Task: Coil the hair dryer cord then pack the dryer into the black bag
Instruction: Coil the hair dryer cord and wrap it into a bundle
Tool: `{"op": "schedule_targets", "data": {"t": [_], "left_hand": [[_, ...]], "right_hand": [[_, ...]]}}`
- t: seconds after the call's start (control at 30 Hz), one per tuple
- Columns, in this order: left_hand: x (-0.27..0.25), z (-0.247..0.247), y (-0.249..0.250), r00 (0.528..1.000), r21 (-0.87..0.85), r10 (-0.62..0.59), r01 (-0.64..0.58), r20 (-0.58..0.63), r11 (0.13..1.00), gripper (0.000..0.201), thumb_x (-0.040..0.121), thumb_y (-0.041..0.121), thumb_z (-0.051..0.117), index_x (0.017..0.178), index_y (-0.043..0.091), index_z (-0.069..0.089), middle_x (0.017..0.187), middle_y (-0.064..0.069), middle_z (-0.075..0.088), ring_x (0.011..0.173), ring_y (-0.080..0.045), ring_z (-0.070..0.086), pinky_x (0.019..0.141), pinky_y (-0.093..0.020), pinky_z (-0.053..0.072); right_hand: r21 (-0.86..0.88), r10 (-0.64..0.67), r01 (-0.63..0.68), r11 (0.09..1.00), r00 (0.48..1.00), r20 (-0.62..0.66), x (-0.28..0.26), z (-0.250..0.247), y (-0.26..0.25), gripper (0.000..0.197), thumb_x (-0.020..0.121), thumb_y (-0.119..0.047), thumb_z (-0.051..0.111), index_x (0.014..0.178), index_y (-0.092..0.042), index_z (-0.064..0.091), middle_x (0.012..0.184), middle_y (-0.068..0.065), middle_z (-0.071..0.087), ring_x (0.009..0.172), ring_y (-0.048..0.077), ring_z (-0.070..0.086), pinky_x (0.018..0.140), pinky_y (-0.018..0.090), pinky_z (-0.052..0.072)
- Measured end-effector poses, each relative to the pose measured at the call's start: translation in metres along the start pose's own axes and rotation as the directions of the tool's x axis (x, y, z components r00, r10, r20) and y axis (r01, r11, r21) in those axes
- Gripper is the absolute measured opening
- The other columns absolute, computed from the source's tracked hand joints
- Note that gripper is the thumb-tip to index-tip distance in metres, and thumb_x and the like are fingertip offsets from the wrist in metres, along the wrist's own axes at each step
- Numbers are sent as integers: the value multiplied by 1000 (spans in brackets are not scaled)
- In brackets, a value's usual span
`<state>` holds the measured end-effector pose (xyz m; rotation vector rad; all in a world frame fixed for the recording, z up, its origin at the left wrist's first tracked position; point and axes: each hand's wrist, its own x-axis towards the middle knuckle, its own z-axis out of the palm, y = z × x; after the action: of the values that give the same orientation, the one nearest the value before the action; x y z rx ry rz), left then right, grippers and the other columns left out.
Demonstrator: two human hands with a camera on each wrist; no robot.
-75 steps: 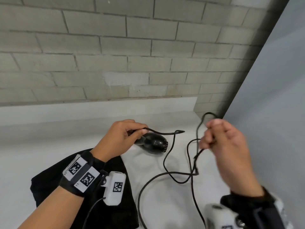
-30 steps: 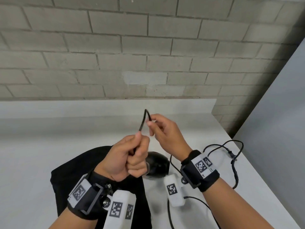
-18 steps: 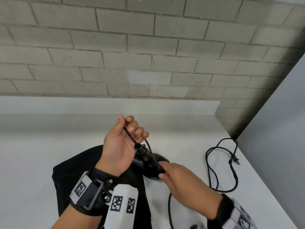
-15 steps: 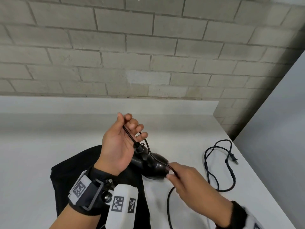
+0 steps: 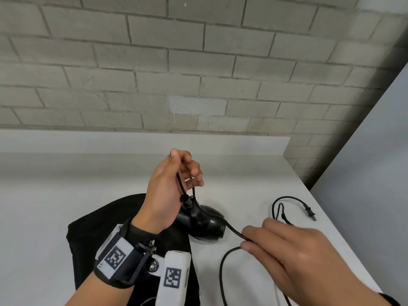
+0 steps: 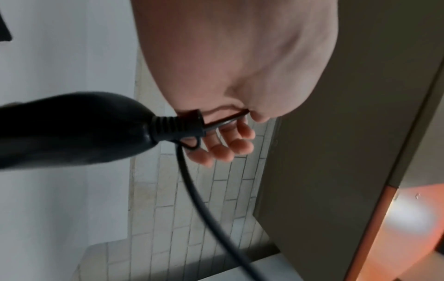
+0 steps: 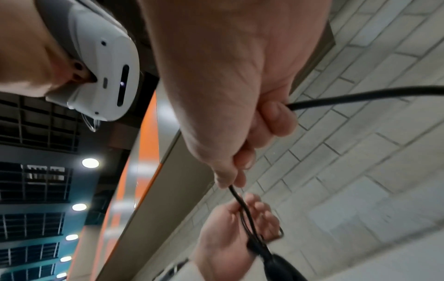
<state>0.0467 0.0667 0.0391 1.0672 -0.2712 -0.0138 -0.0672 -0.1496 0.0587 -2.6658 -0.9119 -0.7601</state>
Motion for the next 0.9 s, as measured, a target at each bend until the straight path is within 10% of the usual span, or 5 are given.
{"op": "schedule_targets", "data": {"t": [0.4,0.67,0.9], "left_hand": [[-19,24,-13,896,143,-82,20,436,989,74,82,79,41,91,6,52,74,-16,51,65,-28,56,62,-36,54],[-22,22,-10,863,252,-271,174,425,952,71,69,89,40,69,18,45,53,0,36,35,-12,29,38,-20,33],[-23,20,-5,878,280,-309,214,365,936,64,69,86,47,62,23,41,51,4,29,36,-10,20,37,-17,23]], "right_hand": [[352,71,-48,935,996,-53,59,-1,15,17,94,-37,60,93,-24,72,77,-14,55,63,3,51,57,21,45],[573,169,-132,809,986,-11,79,33,28,10,95,-30,57,89,-22,60,114,-7,62,114,6,57,93,16,42],[810,296,-184,557,955,14,78,42,25,16,90,-26,63,82,-14,55,60,-7,57,53,10,52,53,19,44]]}}
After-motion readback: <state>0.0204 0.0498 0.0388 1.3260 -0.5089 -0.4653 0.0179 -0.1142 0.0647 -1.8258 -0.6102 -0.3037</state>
